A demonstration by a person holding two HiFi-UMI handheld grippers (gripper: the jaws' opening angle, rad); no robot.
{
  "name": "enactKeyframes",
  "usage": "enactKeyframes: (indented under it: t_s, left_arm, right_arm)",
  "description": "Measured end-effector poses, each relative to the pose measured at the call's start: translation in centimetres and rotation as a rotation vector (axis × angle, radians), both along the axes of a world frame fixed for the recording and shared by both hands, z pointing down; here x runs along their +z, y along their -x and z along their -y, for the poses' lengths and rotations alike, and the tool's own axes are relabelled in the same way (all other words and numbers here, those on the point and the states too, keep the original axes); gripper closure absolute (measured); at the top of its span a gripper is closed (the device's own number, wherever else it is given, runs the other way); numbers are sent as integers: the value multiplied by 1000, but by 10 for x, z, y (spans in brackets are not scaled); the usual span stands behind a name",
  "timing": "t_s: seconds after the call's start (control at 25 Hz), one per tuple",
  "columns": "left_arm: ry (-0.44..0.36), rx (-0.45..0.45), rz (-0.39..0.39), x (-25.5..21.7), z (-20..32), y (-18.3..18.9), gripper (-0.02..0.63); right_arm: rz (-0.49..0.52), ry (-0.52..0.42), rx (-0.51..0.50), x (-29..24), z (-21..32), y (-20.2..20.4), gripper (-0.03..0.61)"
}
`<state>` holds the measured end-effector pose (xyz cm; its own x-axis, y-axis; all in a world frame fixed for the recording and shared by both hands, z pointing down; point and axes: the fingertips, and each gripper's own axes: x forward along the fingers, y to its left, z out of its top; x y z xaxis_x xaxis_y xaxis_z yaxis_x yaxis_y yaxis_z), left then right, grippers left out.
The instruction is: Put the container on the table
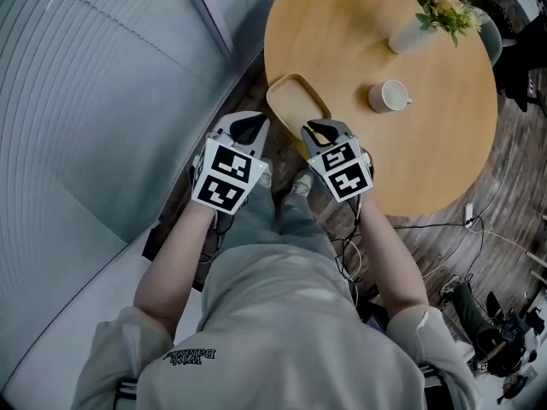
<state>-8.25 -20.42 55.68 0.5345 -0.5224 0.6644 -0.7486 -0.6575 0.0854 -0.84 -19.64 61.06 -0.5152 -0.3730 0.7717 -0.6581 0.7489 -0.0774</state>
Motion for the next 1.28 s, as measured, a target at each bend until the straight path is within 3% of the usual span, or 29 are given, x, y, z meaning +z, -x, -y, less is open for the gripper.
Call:
enactKeyframes:
  t_s: [0.6,1.04,1.28]
  left_arm:
    - [-293,56,-29,-139,34,-30,592]
    - [-536,86,-134,-257,23,-50,592]
    - [-583,121,-143,-276,12,-64,592]
  right_arm:
    - [166,-461,216,-212,31,-75,538]
    - [297,-652,387,-298,9,-133,540]
    - [367,-682,413,-346,-16,-145,540]
